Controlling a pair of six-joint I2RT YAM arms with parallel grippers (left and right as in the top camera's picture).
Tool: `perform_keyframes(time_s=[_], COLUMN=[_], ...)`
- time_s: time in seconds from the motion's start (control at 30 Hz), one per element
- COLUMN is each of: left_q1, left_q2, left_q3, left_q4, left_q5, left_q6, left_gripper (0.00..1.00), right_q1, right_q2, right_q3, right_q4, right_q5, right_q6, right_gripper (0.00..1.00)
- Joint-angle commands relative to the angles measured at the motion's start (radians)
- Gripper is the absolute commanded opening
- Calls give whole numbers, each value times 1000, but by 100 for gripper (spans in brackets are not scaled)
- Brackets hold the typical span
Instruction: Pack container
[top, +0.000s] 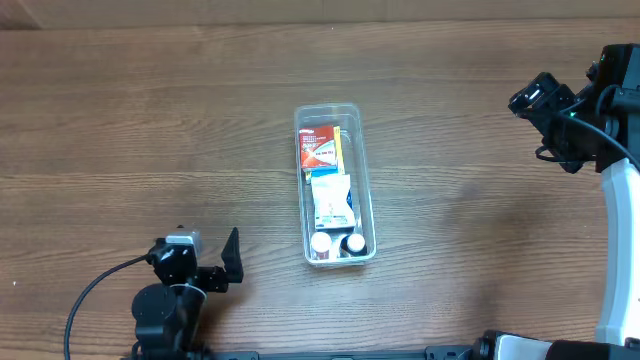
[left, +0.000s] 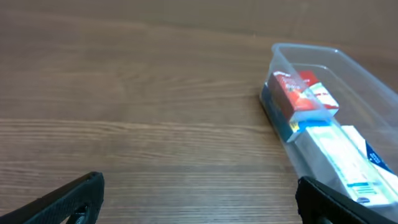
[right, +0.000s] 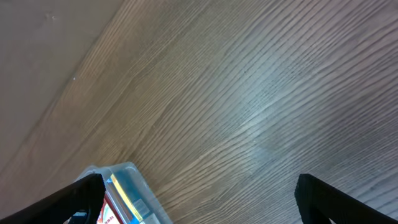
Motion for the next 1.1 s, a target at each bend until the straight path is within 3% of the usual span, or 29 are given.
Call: perform_keyframes(time_s=[0.0, 0.8, 0.9, 1.0, 1.07], left_q1=[6, 6, 6, 6, 6], left_q2=[-14, -14, -14, -14, -14], left_q3=[-8, -8, -8, -8, -8], left_q4=[19, 19, 19, 19, 19], left_q5=[12, 11, 11, 11, 11], left_q6=[-14, -14, -14, -14, -14], left_gripper=[100, 100, 100, 100, 100], right_q1=[-3, -3, -3, 25, 69], right_q2=[1, 1, -19, -92, -172], right_q3=[7, 7, 7, -24, -89], right_q4=[5, -7, -14, 58, 157], right_q5=[-2, 5, 103, 164, 167], right_q6=[4, 0, 0, -19, -135], right_gripper=[100, 100, 100, 100, 100])
